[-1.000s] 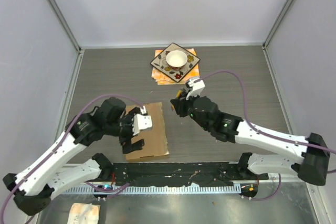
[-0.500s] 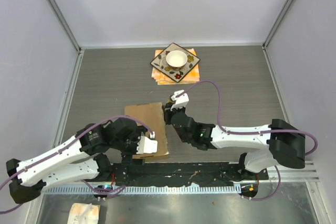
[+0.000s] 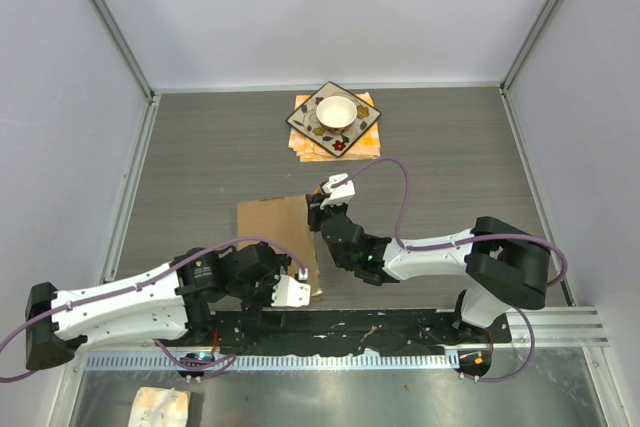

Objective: Unpack the express box
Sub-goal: Cut the express box at the center of the board.

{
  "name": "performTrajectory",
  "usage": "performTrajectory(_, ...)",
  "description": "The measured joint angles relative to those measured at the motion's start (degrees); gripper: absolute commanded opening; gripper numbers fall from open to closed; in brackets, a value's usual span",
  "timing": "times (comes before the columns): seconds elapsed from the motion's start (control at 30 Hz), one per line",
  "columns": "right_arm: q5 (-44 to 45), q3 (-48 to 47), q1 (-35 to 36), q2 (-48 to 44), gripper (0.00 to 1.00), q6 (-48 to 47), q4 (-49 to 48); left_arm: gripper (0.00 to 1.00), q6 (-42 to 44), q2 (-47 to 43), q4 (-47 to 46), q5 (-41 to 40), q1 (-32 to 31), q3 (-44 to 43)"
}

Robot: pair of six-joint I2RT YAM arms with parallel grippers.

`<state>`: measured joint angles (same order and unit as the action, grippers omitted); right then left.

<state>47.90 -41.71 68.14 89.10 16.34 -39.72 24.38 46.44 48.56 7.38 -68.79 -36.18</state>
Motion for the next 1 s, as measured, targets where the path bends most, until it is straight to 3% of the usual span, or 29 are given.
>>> performTrajectory(0.47, -1.3, 2.9, -2.9, 5.7, 0.01, 0.3, -6.6, 1.00, 0.2, 0.3, -7.6, -8.7, -0.1, 5.2)
performTrajectory(0.8, -1.7, 3.0, -2.9, 6.3, 0.01, 0.5, -9.2, 0.79, 0.5, 0.3, -9.9, -10.1, -0.2, 6.4)
performTrajectory(1.0, -1.8, 2.9, -2.9, 8.6, 0.01, 0.5, -10.3, 0.77, 0.3, 0.6, -12.1, -11.3, 0.1, 7.0)
